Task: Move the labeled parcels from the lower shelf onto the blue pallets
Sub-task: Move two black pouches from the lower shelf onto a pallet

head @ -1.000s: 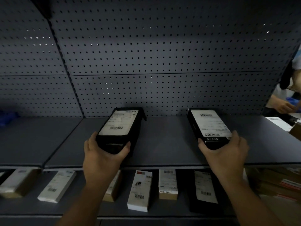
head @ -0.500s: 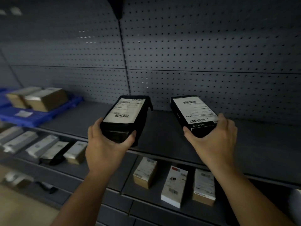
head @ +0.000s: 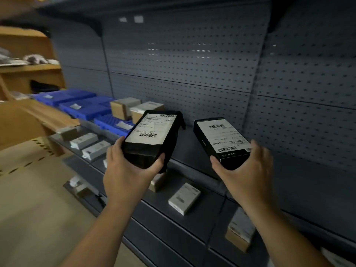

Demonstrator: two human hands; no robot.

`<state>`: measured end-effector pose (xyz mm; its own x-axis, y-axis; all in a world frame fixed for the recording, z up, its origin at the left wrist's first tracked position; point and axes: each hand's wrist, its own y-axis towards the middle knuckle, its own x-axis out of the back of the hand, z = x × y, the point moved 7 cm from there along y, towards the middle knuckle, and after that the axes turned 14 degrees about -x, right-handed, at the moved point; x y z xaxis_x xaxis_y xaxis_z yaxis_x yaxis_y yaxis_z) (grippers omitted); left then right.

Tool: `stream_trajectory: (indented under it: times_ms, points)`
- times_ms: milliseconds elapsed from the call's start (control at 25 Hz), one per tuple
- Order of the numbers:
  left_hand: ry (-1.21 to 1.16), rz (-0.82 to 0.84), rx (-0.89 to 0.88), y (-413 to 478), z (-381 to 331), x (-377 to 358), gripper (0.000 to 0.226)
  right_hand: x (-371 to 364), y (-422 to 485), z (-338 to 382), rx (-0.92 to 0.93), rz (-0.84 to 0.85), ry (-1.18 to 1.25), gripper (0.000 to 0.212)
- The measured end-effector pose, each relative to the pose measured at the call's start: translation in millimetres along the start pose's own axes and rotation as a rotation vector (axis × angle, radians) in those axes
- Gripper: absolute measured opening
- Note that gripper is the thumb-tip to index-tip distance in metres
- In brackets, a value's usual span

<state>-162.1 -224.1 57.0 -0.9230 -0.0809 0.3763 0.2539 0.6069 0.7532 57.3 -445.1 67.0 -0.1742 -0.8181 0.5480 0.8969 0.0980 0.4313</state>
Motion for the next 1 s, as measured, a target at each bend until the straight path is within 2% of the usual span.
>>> stream_trajectory:
  times_ms: [400,640,1000]
  points:
    - [0.146,-0.106,0.056,87.0,171.7,97.3,0.115,-176.0,-51.9,175.9,0.11,0.2,0.133,0.116]
    - [0.225,-0.156,0.124,127.3,259.6,110.0,0.113,-268.5,-44.7,249.3,0.159,0.237,0.179,0.116]
    - [0.357,-0.202,0.15,234.7,371.5,118.2,0.113,-418.4,-20.0,372.6,0.2,0.304,0.239,0.118]
